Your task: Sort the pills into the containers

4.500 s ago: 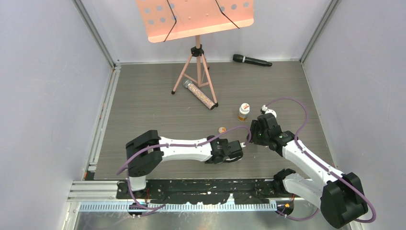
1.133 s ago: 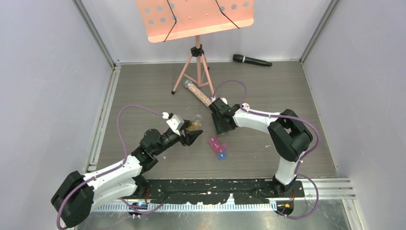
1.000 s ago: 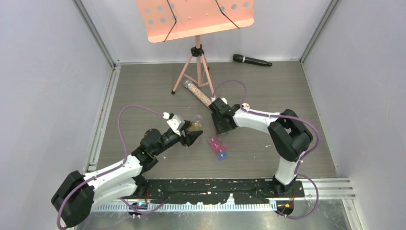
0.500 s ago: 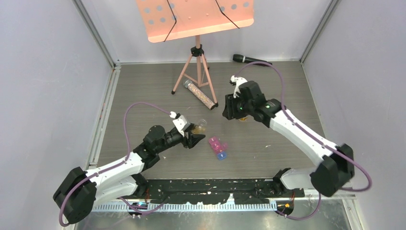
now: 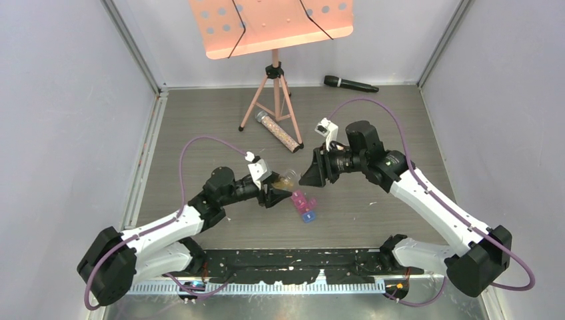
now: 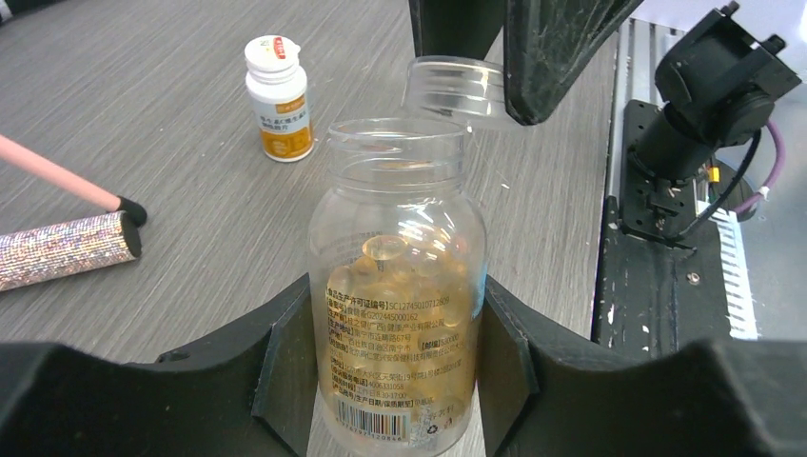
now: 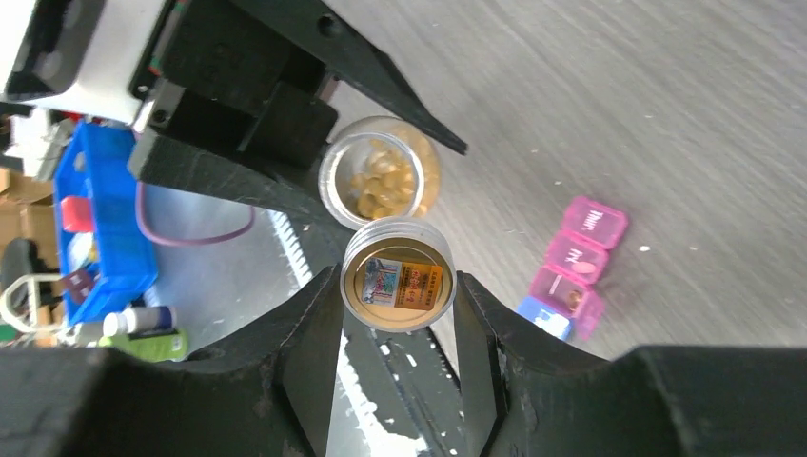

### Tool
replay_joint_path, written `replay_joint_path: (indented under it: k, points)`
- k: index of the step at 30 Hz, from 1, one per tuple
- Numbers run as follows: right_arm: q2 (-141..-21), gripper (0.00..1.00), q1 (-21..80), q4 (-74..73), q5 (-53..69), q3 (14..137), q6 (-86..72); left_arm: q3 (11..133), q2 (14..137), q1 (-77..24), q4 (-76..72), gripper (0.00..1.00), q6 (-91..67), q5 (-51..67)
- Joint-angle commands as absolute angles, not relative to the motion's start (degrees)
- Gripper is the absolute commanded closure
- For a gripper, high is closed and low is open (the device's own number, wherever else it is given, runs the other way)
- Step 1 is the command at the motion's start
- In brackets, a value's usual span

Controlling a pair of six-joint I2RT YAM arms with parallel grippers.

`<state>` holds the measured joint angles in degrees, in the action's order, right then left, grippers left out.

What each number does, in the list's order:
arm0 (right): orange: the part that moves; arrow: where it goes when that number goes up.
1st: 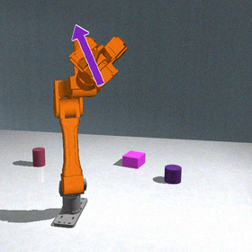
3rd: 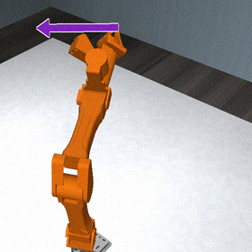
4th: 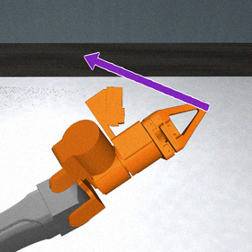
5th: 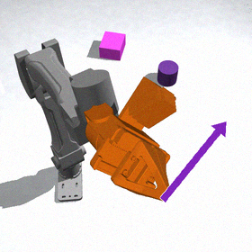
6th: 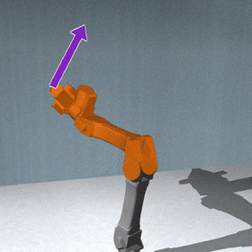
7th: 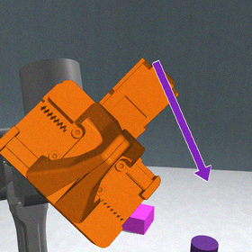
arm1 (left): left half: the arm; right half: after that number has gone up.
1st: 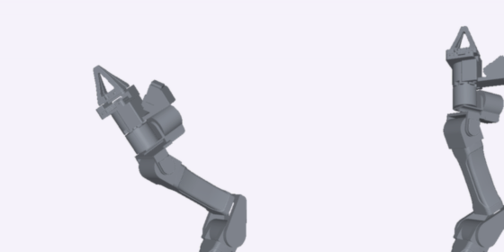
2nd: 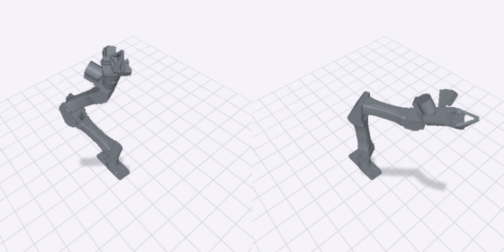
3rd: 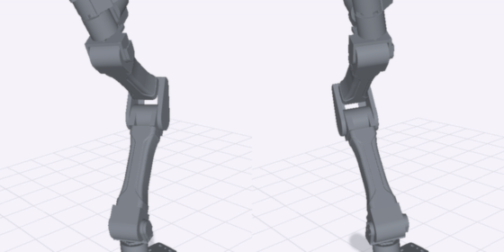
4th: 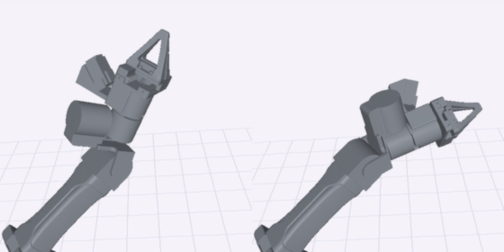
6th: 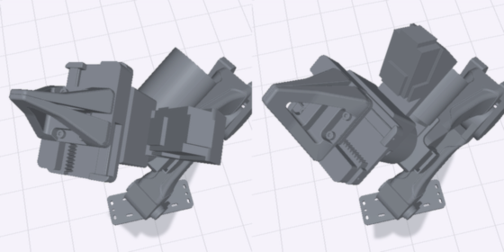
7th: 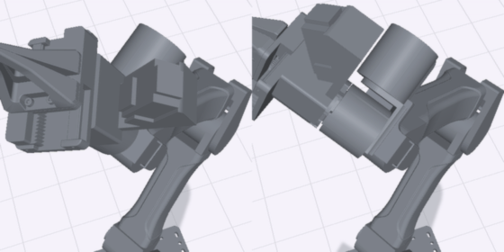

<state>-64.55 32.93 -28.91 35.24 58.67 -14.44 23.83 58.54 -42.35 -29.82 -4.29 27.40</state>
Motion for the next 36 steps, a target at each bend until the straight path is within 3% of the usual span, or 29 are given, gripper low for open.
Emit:
replay_joint_path:
  k: [1,9,21,36]
  points:
    - [-65.45,0.65,33.11,-23.19,44.40,58.34,-17.90,26.74,59.20,-42.11,-30.31,1.00,-3.34,31.18]
    - [-65.71,0.65,33.13,-19.71,45.46,57.54,-20.56,28.04,59.44,-42.13,-26.77,1.00,-2.31,33.60]
    - [-68.70,0.65,34.93,-29.14,38.12,60.79,-14.39,28.38,59.90,-42.19,-25.05,1.00,1.51,36.51]
    - [-70.93,0.65,36.69,-30.35,39.20,61.32,-12.75,29.73,62.56,-42.71,-24.25,1.00,1.71,39.03]
